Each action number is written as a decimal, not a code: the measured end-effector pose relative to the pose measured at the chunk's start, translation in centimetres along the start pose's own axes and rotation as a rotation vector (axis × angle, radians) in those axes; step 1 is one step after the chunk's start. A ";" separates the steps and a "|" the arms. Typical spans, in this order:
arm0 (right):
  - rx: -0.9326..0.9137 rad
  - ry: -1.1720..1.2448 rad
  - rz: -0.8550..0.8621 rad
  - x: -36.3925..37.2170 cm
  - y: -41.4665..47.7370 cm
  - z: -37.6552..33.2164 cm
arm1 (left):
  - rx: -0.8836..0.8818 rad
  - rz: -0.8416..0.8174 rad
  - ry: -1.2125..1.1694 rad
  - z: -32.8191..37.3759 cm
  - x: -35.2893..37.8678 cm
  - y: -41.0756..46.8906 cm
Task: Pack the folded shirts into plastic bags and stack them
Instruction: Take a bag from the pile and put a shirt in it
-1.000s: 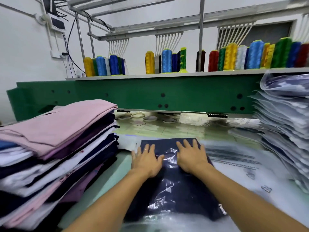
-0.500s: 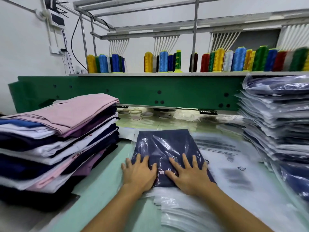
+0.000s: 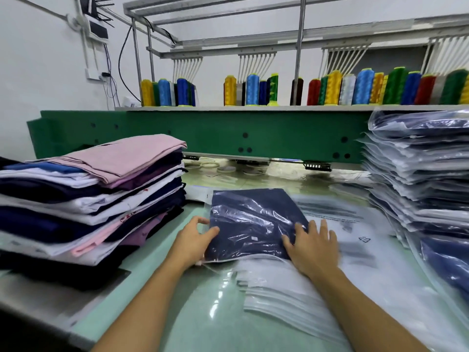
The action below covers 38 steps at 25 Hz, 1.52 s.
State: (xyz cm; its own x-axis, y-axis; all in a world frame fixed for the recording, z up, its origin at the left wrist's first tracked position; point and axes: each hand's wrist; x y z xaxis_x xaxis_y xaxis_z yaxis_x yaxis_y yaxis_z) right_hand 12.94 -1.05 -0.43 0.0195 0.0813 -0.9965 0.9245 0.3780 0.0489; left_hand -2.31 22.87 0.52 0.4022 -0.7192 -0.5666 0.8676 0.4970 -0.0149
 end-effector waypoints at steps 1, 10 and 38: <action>-0.062 -0.006 0.083 -0.2 -0.3 0.0 | 0.033 -0.078 -0.125 0.2 -0.1 -0.2; -0.757 0.157 0.046 -1.3 -5.1 -5.6 | 0.255 -0.606 -0.623 1.6 -1.1 -1.4; -0.468 0.337 0.591 -2.1 -2.2 -1.1 | 0.312 -0.048 -1.529 1.7 -1.2 0.0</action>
State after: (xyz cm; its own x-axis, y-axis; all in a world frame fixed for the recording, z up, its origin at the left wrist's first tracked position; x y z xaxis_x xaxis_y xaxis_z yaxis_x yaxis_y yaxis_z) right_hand 10.43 -1.04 1.59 0.2691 0.6311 -0.7275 0.5421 0.5251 0.6560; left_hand -2.31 22.95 2.59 0.1091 -0.6193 0.7775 0.8338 0.4829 0.2676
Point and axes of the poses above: each hand's wrist, its own y-axis towards the middle knuckle, its own x-axis out of the palm, z = x × y, and after that the axes turned 15 degrees about -z, right-handed
